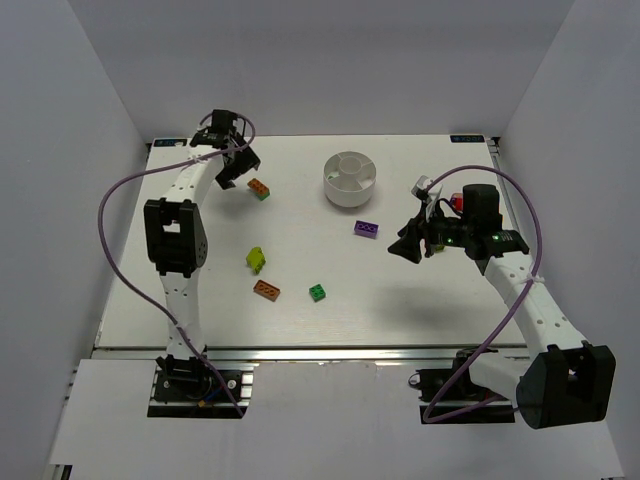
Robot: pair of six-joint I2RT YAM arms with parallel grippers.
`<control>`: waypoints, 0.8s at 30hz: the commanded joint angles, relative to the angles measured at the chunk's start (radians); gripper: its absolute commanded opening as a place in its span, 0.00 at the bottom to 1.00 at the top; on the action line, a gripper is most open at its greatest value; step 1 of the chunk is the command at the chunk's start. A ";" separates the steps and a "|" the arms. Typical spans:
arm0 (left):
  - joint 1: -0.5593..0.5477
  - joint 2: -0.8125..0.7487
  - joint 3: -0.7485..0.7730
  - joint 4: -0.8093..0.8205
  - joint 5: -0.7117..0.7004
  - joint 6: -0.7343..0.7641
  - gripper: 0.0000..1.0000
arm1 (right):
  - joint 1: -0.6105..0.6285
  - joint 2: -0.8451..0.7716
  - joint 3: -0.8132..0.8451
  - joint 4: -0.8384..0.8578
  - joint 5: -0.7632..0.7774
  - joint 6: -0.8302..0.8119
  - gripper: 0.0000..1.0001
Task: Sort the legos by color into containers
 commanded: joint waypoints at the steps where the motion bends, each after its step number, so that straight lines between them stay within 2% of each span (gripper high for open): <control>1: -0.007 0.064 0.095 -0.118 -0.015 -0.028 0.84 | 0.000 0.001 0.039 0.032 0.008 0.008 0.63; 5: -0.007 0.140 0.175 -0.132 -0.004 -0.047 0.83 | 0.001 -0.004 0.031 0.036 0.024 0.016 0.63; 18: -0.010 0.167 0.111 0.038 0.091 -0.088 0.80 | 0.001 -0.013 0.008 0.052 0.035 0.027 0.64; 24: -0.009 0.216 0.152 0.003 0.088 -0.102 0.77 | 0.001 -0.024 -0.006 0.056 0.036 0.031 0.64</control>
